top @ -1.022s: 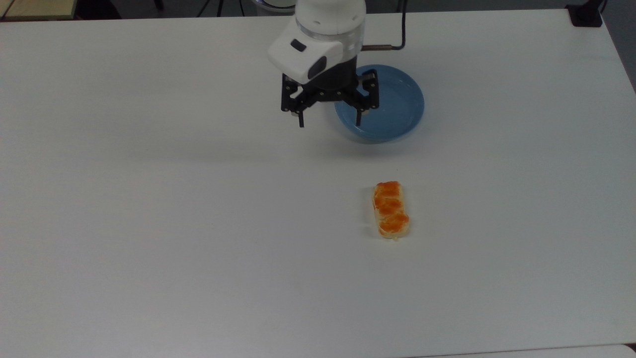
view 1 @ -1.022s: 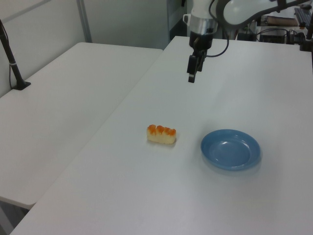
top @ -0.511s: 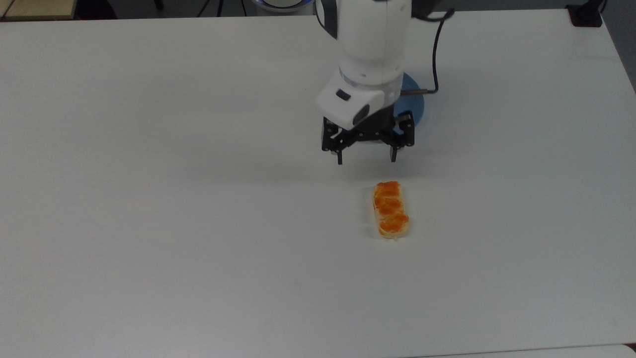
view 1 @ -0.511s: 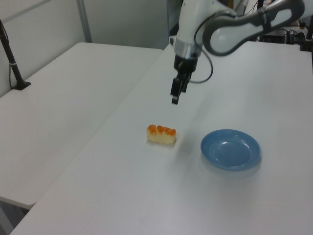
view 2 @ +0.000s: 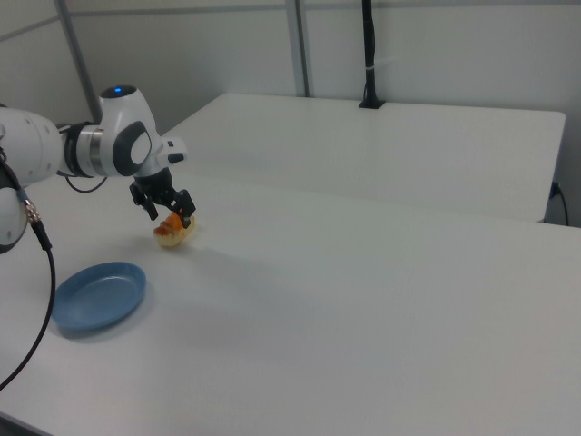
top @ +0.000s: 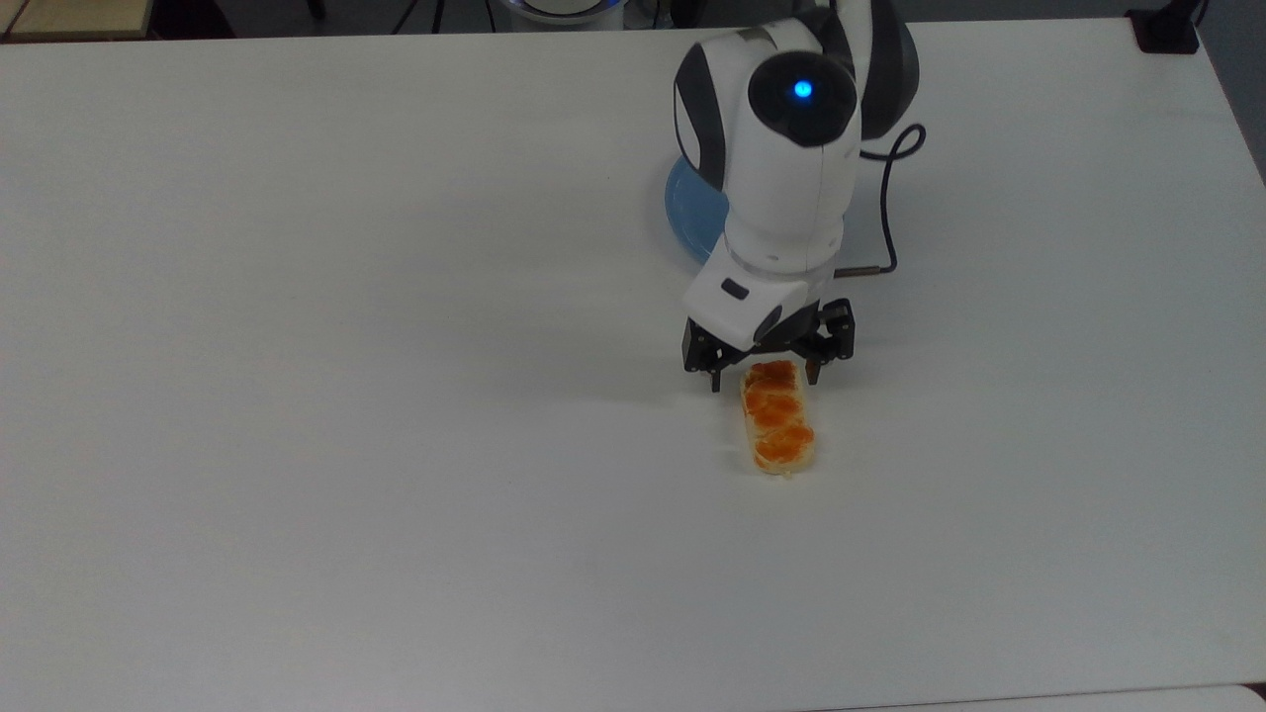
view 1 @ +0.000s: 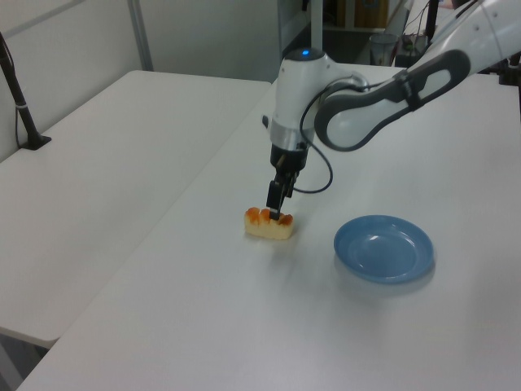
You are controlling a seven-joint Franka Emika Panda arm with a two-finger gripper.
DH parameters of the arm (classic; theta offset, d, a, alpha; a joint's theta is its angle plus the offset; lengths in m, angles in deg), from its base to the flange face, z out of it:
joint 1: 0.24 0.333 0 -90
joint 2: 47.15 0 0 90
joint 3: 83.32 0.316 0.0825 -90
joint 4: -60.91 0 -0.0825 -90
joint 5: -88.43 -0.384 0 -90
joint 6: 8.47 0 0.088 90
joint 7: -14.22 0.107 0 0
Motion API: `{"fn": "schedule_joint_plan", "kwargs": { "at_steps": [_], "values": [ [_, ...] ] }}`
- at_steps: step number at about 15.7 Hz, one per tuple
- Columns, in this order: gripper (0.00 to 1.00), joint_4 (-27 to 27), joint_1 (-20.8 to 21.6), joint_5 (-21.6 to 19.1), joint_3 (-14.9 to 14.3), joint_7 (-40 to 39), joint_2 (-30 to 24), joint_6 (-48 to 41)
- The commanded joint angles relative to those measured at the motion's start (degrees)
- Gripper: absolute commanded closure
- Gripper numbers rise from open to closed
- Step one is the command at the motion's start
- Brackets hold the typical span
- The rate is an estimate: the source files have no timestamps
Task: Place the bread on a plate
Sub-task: 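Lower the gripper and close it on the bread roll, then lift the bread roll and carry it over the blue plate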
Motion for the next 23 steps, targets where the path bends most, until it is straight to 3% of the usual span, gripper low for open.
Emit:
{"fn": "schedule_joint_plan", "kwargs": {
  "at_steps": [1, 4, 6, 7, 8, 9, 13, 17, 21, 23],
  "values": [
    [0.0, -2.86, 1.97, 1.32, -1.02, 2.01, 3.5, 0.15],
    [0.01, -2.87, 2.76, 5.7, -0.5, 10.33, 5.09, 3.92],
    [0.07, -2.95, 2.85, 7.64, -0.32, 13.17, 5.09, 4.02],
    [0.14, -2.95, 2.94, 7.65, -0.32, 13.52, 5.01, 3.93],
    [0.31, -2.95, 3.03, 7.73, -0.32, 13.53, 4.92, 3.5],
    [0.39, -2.87, 3.2, 7.82, -0.32, 13.44, 4.57, 3.23],
    [0.55, -0.07, 3.03, 7.65, -0.15, 12.91, -0.69, 0.52],
    [0.55, 7.22, 2.85, 6.51, 0.73, 12.21, -10.69, -7.38],
    [0.55, 19.62, 3.38, -1.04, 1.09, 9.67, -25.02, -17.39],
    [0.55, 20.6, 3.9, -2.37, 1.09, 9.66, -26.11, -23.54]
  ]
}}
